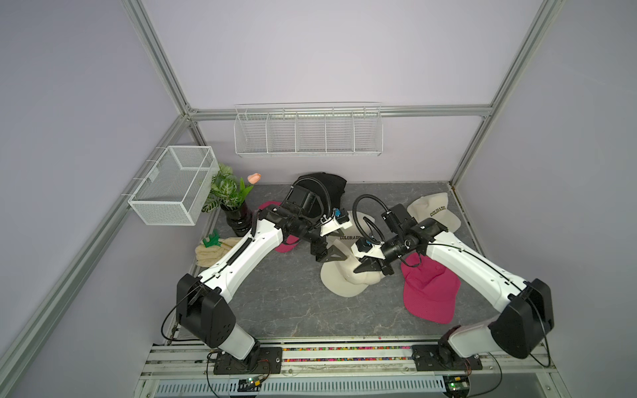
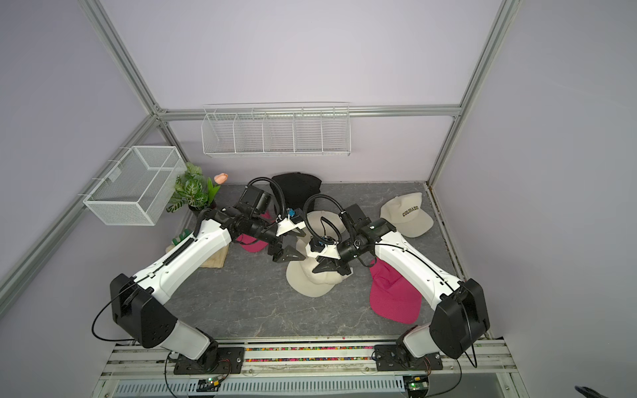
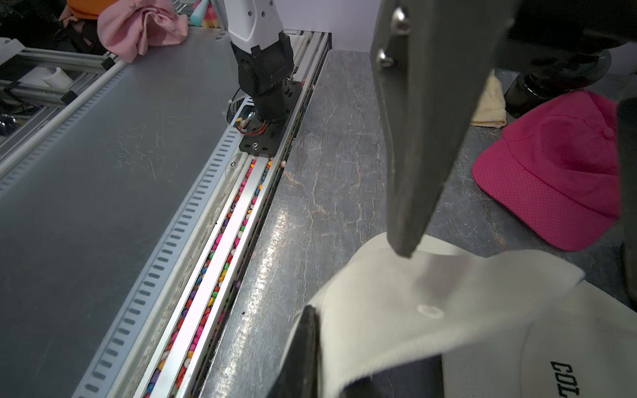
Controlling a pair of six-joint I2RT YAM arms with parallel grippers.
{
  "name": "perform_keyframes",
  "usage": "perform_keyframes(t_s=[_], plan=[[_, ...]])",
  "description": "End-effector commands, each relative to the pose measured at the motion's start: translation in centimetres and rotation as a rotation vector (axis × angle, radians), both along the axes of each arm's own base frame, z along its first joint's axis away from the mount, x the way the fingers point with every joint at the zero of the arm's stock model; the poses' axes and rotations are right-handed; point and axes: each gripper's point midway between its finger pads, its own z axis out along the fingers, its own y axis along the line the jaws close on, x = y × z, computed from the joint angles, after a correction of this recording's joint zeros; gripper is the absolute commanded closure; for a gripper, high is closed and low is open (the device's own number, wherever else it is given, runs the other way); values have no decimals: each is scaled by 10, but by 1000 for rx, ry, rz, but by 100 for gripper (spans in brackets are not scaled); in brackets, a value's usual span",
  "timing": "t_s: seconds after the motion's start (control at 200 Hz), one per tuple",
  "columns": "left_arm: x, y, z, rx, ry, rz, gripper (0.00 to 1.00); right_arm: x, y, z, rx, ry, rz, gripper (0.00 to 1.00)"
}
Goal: Stack the baseball caps by color
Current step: Pick up the baseball cap from the center of the board.
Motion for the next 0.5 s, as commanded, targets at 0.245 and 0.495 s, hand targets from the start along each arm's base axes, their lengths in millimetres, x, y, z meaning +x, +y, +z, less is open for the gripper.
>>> perform_keyframes(t_s=[0.245, 0.495], plan=[[-11, -5, -16, 50, 60, -100, 23, 5, 3, 11, 47, -158, 25, 92], [-8, -5, -11, 46, 65, -106, 100, 15, 3, 8, 53, -160, -28, 90]])
